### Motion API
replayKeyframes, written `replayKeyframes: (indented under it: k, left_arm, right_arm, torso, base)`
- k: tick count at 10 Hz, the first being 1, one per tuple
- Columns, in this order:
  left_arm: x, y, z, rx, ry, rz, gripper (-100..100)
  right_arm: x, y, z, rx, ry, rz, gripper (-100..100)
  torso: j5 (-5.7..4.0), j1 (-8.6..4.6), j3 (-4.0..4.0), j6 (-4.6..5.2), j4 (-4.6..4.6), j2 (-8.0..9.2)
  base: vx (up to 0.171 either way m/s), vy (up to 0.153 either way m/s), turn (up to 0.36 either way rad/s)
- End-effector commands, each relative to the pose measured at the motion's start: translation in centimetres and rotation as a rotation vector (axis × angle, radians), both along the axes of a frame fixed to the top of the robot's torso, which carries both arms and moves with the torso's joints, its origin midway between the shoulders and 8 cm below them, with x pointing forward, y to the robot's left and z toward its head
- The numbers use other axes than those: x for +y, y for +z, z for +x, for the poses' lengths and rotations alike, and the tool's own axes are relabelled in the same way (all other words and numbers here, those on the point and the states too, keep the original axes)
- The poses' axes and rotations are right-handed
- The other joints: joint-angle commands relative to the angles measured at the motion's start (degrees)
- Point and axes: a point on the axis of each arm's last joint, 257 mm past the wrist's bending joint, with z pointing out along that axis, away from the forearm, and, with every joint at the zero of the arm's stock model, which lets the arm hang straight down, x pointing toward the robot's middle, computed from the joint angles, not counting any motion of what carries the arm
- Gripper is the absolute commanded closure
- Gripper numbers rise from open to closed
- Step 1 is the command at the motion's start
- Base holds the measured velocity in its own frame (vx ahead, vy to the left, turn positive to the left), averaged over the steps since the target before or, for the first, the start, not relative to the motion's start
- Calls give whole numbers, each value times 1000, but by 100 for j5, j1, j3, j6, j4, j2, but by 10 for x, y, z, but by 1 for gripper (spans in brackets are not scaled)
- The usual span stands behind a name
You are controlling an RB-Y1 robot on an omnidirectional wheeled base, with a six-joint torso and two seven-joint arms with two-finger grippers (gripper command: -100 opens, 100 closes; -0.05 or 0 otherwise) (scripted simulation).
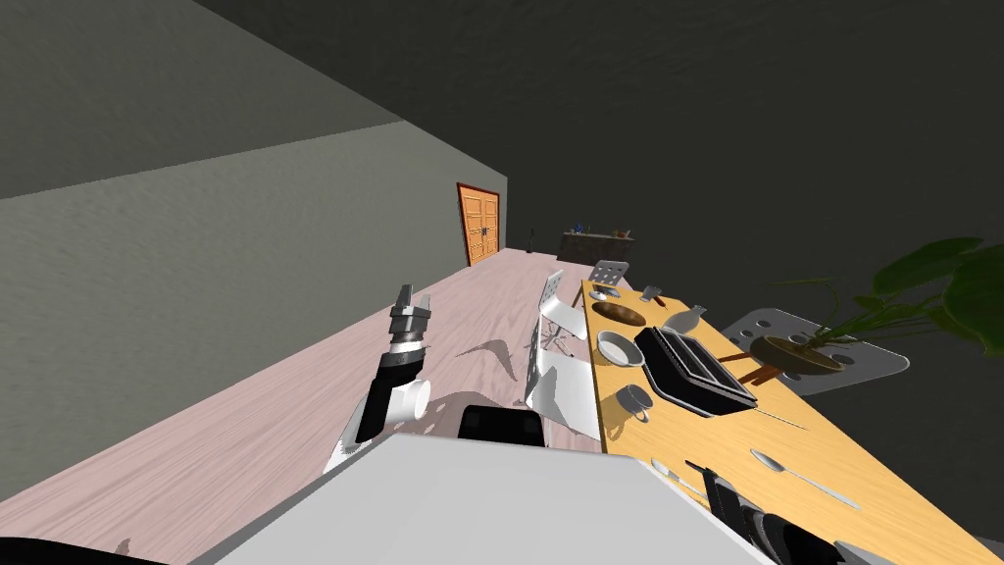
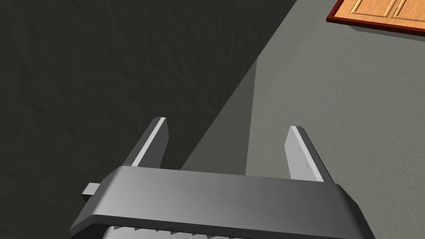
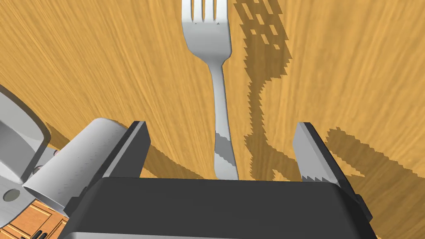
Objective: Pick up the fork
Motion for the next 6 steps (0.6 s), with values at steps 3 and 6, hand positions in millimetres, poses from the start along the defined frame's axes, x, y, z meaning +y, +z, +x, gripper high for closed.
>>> replayKeyframes:
  k: [3, 6]
  left_arm:
    - [0, 0, 0, 0, 0, 0, 0]
    - [0, 0, 0, 0, 0, 0, 0]
  right_arm:
    - [9, -12, 0, 2, -7, -2, -100]
    - [13, -16, 1, 2, -9, -2, 100]
  torso:
    - [2, 9, 10, 1, 4, 17]
    - [-2, -5, 14, 2, 5, 23]
  base:
    - [4, -16, 23]
    - [-5, -40, 30]
